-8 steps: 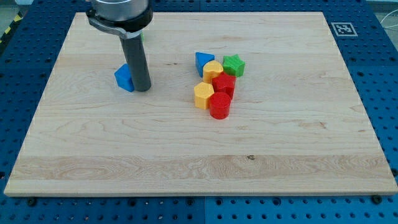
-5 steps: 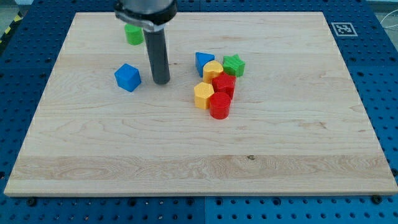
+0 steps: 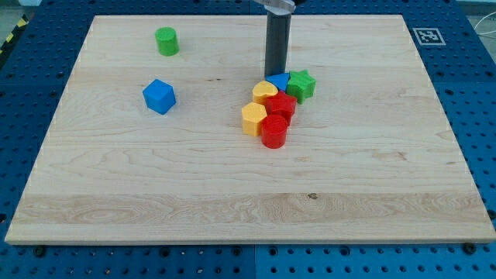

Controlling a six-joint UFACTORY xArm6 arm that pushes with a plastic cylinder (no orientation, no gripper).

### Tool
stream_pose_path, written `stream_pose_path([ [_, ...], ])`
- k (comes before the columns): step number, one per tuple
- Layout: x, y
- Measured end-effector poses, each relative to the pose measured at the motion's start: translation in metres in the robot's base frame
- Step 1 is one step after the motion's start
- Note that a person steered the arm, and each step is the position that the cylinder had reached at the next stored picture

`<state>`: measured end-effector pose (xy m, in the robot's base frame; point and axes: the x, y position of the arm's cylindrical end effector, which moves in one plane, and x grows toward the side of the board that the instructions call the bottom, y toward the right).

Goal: Push blue triangle closer to blue cube

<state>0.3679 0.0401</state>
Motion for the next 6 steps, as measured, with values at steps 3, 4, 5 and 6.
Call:
stream_pose_path([
  [3,0.016,0.08],
  [4,0.041,0.085],
  [5,0.041,0.055],
  [6,0.027,0.019],
])
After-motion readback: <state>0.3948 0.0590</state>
